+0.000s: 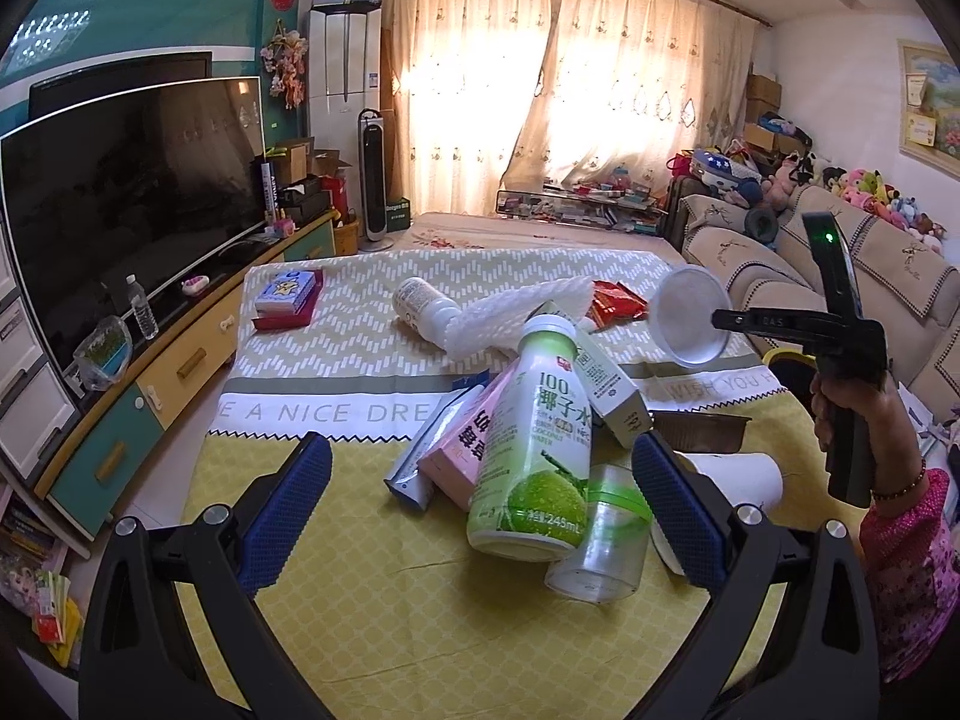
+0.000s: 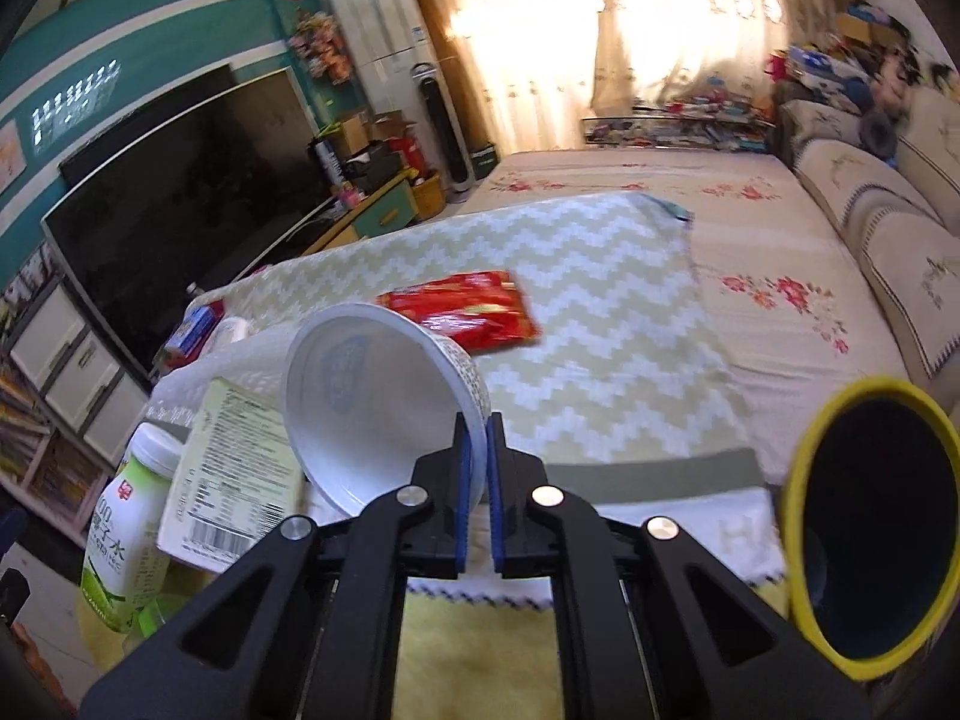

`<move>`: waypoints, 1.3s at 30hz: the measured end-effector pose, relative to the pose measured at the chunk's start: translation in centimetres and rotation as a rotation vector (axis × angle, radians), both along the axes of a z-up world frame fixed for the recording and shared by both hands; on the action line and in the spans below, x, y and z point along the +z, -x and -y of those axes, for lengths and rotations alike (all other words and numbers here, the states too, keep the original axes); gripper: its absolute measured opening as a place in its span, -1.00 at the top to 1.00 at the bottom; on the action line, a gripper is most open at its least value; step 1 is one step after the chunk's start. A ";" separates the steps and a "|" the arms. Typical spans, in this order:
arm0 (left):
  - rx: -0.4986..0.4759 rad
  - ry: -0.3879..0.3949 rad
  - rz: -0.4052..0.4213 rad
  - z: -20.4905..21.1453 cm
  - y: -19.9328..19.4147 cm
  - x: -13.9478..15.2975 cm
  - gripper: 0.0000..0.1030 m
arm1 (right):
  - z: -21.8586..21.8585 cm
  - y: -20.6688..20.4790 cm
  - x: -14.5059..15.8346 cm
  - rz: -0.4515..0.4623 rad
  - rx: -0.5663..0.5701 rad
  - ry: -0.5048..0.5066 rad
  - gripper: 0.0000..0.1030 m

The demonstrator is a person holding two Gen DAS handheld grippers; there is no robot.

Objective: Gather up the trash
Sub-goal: 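Carry the paper cup over the yellow-rimmed bin and open the right tool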

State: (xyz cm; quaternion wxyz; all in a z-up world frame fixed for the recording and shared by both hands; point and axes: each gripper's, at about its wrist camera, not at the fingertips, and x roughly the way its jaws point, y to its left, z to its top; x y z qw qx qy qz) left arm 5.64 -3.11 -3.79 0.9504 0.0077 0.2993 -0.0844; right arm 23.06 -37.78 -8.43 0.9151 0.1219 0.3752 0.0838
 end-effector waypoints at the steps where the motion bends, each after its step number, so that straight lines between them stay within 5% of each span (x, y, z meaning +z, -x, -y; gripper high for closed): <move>1: -0.005 0.001 0.001 0.1 0.1 0.0 -0.92 | 1.5 0.7 -0.2 -0.002 -0.041 -0.011 0.90; 12: -0.085 0.008 0.010 2.4 0.7 0.1 -0.92 | 17.6 6.7 -3.8 -0.083 -0.436 -0.047 0.88; 21: -0.136 -0.008 0.005 4.2 1.1 0.1 -0.92 | 23.6 7.8 -7.9 -0.180 -0.568 -0.064 0.84; 23: -0.147 -0.011 0.006 4.5 1.2 0.1 -0.92 | 23.7 8.0 -8.2 -0.184 -0.590 -0.066 0.74; 26: -0.161 -0.014 0.004 4.9 1.3 0.2 -0.92 | 22.8 8.1 -7.7 -0.161 -0.599 -0.051 0.34; 39: -0.335 -0.035 -0.057 8.4 1.4 -1.3 -0.92 | 11.8 8.1 -1.7 0.087 -0.342 0.017 0.26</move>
